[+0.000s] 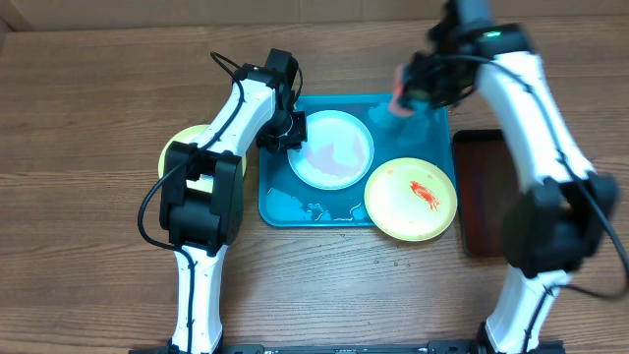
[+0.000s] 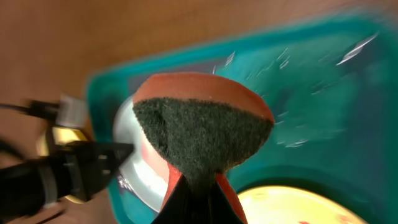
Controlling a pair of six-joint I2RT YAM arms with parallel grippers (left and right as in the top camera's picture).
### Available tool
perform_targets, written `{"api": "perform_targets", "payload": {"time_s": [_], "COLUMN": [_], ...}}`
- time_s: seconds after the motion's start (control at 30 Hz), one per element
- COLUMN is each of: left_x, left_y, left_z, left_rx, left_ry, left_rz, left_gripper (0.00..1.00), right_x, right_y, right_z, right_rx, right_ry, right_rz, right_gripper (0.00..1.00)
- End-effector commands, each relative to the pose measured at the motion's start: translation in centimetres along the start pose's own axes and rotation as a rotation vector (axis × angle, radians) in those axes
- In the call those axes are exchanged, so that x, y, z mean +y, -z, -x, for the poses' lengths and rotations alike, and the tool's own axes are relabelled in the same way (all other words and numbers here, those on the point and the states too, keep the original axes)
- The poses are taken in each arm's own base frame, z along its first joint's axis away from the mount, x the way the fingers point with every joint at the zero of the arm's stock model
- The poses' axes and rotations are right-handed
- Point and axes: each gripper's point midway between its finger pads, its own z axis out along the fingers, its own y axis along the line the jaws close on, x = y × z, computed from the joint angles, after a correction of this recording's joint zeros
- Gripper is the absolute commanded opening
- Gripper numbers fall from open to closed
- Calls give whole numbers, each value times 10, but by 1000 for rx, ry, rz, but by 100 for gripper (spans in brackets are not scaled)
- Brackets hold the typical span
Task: Clean dirty plates on tray and stack at the side
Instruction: 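Raise the sponge with right gripper up and away from the plate, then lift the white plate with left gripper off the tray toward the left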
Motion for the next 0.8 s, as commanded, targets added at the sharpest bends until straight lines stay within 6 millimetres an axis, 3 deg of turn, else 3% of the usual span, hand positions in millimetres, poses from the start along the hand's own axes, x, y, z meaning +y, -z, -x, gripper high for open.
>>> {"api": "perform_targets", "payload": {"time_s": [0.0, 0.13, 0.27, 0.37, 0.47, 0.6, 0.7, 0.77], "left_x": [-7, -3, 2, 7, 19, 32, 40, 37], "left_y": [-11, -16, -16, -3, 31, 105, 167, 191], "left_z": [-11, -18, -16, -7, 9, 30, 34, 32], "left_rx": [32, 52, 43, 7, -78, -267, -424, -478], "left_ry": [-46, -49, -48, -46, -36, -49, -48, -65], "left_rz": [-11, -3, 22, 44, 102, 183, 243, 247], "left_gripper": [23, 4, 4, 4, 4, 4, 4, 4], "right_x": [4, -3, -3, -4, -4, -4, -4, -5], "right_y": [24, 25, 25, 25, 25, 25, 25, 25], "right_z": [5, 6, 6, 5, 3, 3, 3, 4], "right_rx": [-37, -37, -37, -34, -28, -28, -28, -30], "right_ry": [28, 20, 19, 18, 16, 16, 16, 16], "right_rz": [18, 5, 1, 0, -3, -3, -3, -8], "right_gripper": [4, 4, 4, 4, 4, 4, 4, 4]}}
